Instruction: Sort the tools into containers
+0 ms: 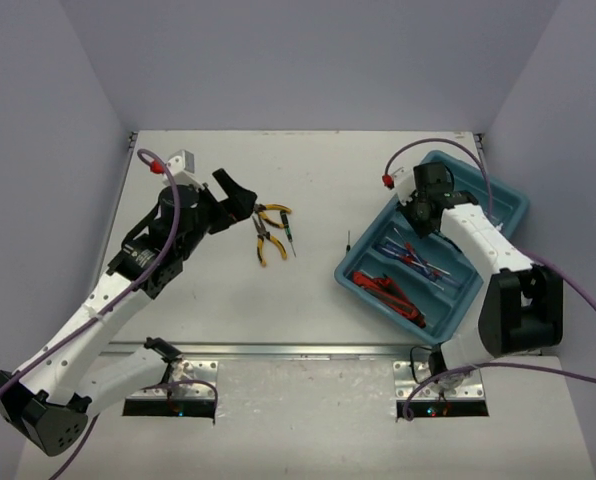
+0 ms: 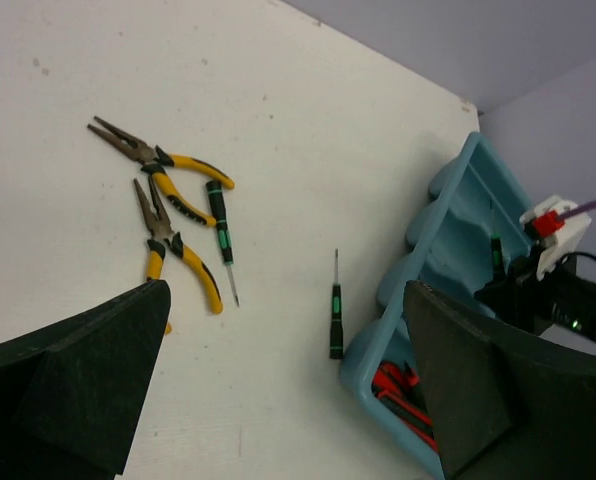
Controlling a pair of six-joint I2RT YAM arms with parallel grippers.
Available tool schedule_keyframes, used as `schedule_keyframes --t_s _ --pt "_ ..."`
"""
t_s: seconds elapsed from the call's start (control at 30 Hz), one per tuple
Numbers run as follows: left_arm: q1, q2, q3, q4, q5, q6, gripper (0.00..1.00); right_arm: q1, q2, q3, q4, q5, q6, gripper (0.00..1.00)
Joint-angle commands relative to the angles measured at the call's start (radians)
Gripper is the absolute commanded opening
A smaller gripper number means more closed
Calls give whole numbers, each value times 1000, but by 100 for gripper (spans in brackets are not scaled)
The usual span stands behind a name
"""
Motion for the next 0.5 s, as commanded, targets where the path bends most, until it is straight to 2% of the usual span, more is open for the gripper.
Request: schedule_keyframes --t_s 0.0,0.2,0.47 --pt "-7 -29 -46 -15 84 55 100 -129 66 108 -2 99 -156 0" --pt "-17 -19 -49 -34 64 108 100 -205 139 170 -5 130 -208 2" --pt "-25 -27 -50 -35 50 132 100 -232 183 165 -9 132 -219 24"
